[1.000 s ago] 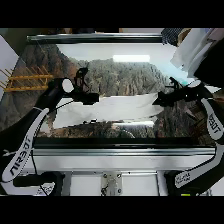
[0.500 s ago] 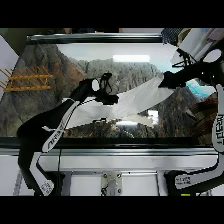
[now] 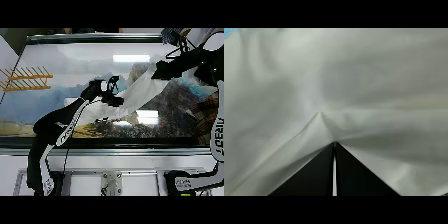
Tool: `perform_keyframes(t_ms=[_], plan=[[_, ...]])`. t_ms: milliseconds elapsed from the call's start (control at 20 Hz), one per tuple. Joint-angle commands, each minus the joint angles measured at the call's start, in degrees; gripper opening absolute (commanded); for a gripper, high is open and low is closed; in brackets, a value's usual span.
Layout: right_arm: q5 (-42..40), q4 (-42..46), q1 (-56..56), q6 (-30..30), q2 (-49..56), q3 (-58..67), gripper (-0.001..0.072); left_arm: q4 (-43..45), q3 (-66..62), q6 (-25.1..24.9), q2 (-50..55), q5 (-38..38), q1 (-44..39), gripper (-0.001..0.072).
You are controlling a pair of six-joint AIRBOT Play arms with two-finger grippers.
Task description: Fold the clothes and pants, and hang the long-sleeved shirts on hangers.
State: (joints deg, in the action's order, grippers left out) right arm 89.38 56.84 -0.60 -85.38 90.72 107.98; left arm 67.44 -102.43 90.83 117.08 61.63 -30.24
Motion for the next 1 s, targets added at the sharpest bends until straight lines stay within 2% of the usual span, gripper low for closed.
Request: perform_keyframes(t_ms=[0,450,600,750,950], plan=[[0.0,-0.04,2.69,-2.69,-0.24,2.08,0.0008,0.11,-1.18,0.04,0.35,1.9,0.42,0.0007],[-4.98,-0.04,14.01,-13.07,-0.15,5.29,0.0008,0.52,-16.52,0.0,-1.11,11.65,11.02,0.0008],[-10.69,-0.04,19.65,-15.69,0.31,5.29,0.0008,0.52,-10.56,-0.48,-7.87,8.17,16.55,0.0007],[-14.05,-0.24,25.03,-18.18,2.78,5.29,0.0008,0.52,-5.68,-2.62,-14.45,7.87,22.58,0.0007],[-19.78,-3.41,31.58,-18.14,8.28,5.29,0.0008,0.52,-0.57,-3.91,-22.77,7.69,30.08,0.0007]])
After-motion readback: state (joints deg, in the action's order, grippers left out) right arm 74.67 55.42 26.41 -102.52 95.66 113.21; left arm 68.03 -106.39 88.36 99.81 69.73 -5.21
